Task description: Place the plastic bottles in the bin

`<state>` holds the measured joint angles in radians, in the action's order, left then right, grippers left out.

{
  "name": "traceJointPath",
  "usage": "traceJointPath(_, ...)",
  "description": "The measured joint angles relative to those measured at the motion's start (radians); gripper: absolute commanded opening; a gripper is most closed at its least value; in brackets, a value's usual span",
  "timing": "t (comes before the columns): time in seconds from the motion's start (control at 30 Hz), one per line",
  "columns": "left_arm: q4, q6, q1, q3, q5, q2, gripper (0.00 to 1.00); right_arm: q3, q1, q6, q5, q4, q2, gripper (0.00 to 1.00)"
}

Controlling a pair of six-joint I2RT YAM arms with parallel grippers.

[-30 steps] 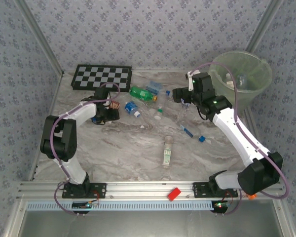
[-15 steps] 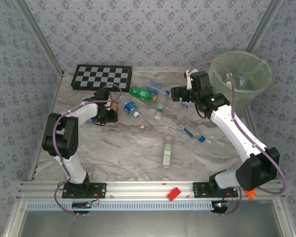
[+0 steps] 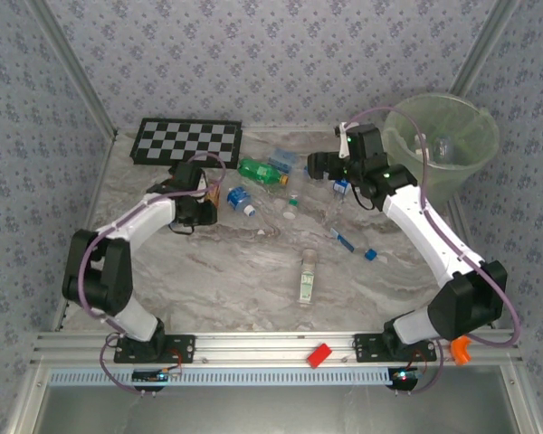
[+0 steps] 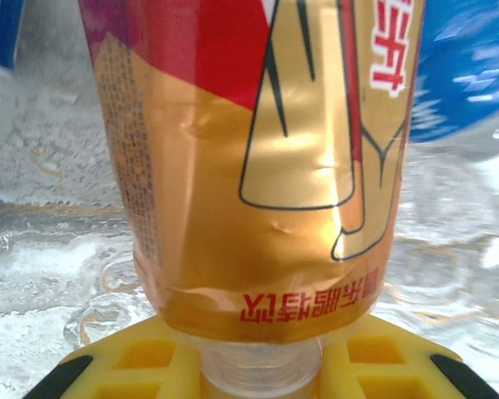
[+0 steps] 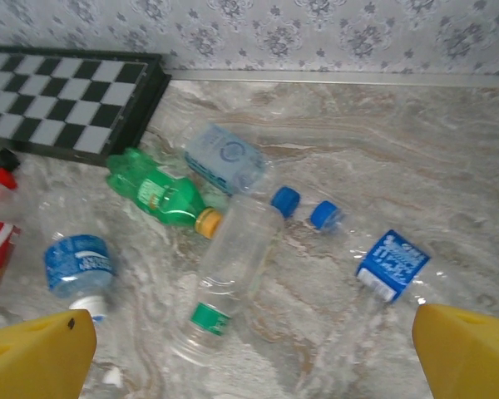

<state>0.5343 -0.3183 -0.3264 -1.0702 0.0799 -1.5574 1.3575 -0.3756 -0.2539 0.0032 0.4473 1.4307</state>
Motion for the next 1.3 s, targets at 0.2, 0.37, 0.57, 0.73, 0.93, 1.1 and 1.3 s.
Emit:
traceJointPath(0.2, 0.008, 0.000, -0.109, -0.001, -0.006, 0.171, 0.26, -0.003, 0.107, -0.163, -0.277, -0.145, 0.008, 0.96)
traceJointPath(0.37, 0.058, 0.000, -0.212, -0.109, -0.006, 0.208, 0.28, 0.001, 0.137, -0.292, -0.510, -0.293, 0.063, 0.91)
traceJointPath(0.57, 0.076, -0.001, -0.309, -0.277, 0.023, 0.208, 0.28, 0.045, 0.061, -0.354, -0.672, -0.318, 0.139, 0.94)
traceJointPath(0.73, 0.076, -0.012, -0.325, -0.356, 0.110, 0.207, 0.28, 0.048, 0.036, -0.422, -0.748, -0.379, 0.156, 0.94)
traceJointPath(0.93, 0.073, -0.035, -0.328, -0.371, 0.164, 0.200, 0.28, 0.035, 0.024, -0.501, -0.801, -0.498, 0.157, 0.94)
traceJointPath(1.1, 0.073, -0.053, -0.328, -0.374, 0.177, 0.194, 0.27, -0.042, 0.034, -0.586, -0.809, -0.640, 0.154, 0.94)
traceJointPath(1.3, 0.072, -0.060, -0.328, -0.379, 0.202, 0.172, 0.26, -0.083, 0.042, -0.645, -0.812, -0.743, 0.153, 0.96)
